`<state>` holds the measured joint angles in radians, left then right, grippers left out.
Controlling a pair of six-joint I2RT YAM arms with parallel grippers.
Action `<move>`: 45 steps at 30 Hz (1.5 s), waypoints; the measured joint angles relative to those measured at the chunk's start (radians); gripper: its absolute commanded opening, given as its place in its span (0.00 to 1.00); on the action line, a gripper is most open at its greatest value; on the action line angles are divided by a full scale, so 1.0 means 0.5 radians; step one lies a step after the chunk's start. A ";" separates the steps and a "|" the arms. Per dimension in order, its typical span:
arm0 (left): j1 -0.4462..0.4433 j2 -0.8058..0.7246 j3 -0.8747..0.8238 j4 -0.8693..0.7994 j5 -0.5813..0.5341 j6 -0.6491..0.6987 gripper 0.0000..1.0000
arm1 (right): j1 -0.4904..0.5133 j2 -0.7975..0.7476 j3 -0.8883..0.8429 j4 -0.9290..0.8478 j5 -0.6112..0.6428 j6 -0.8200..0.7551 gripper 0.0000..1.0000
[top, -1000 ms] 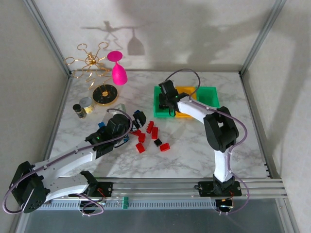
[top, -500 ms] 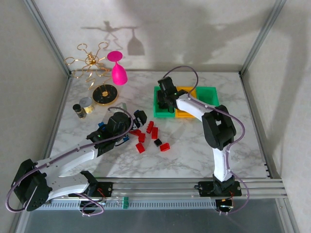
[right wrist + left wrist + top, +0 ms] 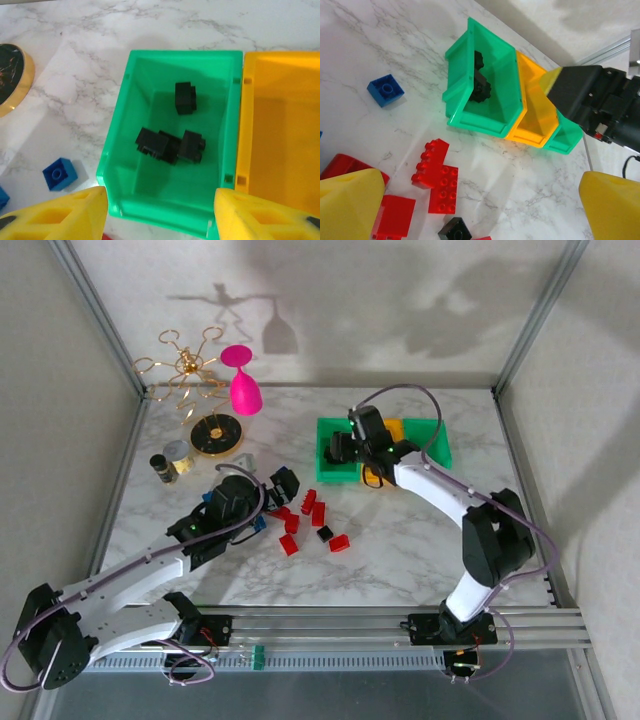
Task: Sort the legos into containers by color
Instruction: Place the lego in the container, then pick up the lego from the bottom-center of the table.
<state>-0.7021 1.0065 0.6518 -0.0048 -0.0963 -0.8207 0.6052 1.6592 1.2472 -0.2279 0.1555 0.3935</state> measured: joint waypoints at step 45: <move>-0.256 -0.498 -0.382 -0.344 -0.184 -0.343 1.00 | 0.686 0.132 -0.474 -0.168 -0.177 -0.159 0.54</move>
<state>-0.8299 0.7574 0.4606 -0.1768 -0.1883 -0.9924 0.9482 1.7252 1.0103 -0.3119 0.0669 0.3138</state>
